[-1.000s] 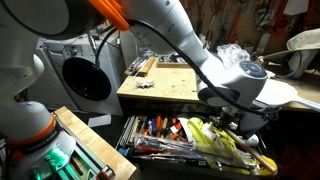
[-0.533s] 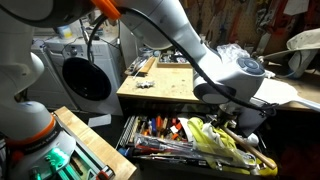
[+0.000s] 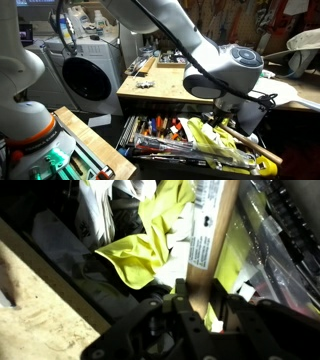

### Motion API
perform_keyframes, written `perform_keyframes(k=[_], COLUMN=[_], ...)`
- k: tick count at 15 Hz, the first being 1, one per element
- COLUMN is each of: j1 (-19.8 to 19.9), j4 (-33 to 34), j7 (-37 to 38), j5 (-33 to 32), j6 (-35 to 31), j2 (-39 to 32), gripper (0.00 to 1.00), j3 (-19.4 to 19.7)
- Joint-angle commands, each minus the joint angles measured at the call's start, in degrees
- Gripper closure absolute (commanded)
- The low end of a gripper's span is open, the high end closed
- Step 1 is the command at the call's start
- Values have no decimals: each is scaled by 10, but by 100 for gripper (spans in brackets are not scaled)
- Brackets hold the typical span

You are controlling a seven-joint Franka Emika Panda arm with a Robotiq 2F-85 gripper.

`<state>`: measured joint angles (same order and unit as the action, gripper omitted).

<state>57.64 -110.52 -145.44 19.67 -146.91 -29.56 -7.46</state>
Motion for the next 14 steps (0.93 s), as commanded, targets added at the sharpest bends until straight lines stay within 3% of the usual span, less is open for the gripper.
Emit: perform_keyframes(k=[1,5,6,7,10,14], j1=[26,18,69,9,-26,-118], j4=[-55,-86,-89,-100,-136,-211], j7=[-84,-145,-104,-132,-122,-94], j5=[64,138,108,161,235,305], j6=[15,50,56,76,99,78], j2=[75,132,144,161,212,286], gripper=[93,93,93,93,93,93], j3=[-9,3,-60,5,17,57])
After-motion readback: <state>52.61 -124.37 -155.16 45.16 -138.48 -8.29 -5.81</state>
